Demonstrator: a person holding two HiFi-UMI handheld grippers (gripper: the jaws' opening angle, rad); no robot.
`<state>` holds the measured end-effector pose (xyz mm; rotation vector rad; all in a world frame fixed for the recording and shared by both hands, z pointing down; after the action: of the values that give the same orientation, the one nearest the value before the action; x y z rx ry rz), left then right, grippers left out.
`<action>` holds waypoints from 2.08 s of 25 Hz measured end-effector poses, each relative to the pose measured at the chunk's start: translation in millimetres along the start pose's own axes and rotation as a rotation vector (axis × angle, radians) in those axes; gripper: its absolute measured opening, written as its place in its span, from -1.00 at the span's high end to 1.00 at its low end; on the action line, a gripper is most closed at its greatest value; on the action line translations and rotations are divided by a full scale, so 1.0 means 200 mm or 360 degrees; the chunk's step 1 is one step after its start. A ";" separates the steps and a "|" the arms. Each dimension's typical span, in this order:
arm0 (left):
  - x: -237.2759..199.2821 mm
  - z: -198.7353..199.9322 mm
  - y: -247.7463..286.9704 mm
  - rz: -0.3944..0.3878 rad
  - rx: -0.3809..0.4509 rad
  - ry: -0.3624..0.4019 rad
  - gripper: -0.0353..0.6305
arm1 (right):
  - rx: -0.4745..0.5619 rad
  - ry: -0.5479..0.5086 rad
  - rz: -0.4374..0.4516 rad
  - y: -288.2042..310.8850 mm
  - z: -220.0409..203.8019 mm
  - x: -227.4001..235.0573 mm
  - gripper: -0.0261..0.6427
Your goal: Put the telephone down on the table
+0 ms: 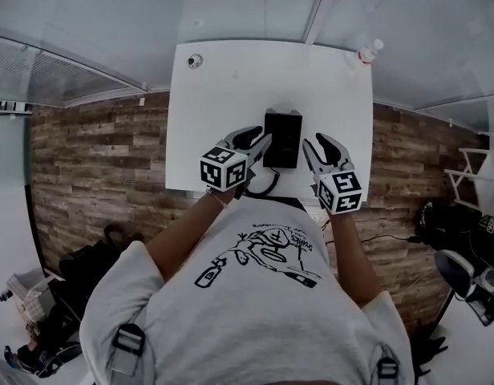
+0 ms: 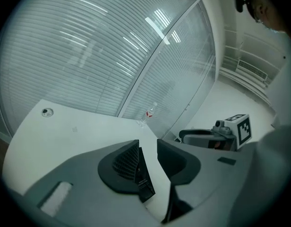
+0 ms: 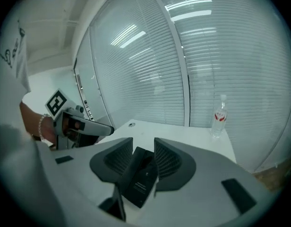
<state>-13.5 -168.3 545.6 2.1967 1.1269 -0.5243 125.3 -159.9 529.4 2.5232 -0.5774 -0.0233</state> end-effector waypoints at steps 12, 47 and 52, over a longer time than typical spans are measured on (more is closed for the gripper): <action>0.27 0.35 -0.15 -0.0026 0.0254 0.0380 0.77 | 0.0251 -0.0086 -0.0024 -0.24 0.37 -0.06 0.66; 0.45 0.53 -0.29 -0.0003 0.0462 0.0502 0.86 | 0.0394 -0.0048 -0.0087 -0.41 0.53 -0.09 0.72; 0.45 0.55 -0.25 -0.0009 0.0454 0.0496 0.86 | 0.0394 -0.0017 -0.0097 -0.42 0.54 -0.04 0.72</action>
<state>-12.3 -166.1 394.2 2.5906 1.2820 -0.3709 136.3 -147.8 393.2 2.7821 -0.5360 0.0133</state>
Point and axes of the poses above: the fingertips, and each gripper's own axes: y forward along the fingers, x to its right, z out of its top, the point moved 2 cm from there along -y, backward along the fingers, and after that the axes turned 11 degrees about -z, right-handed, at the moved point
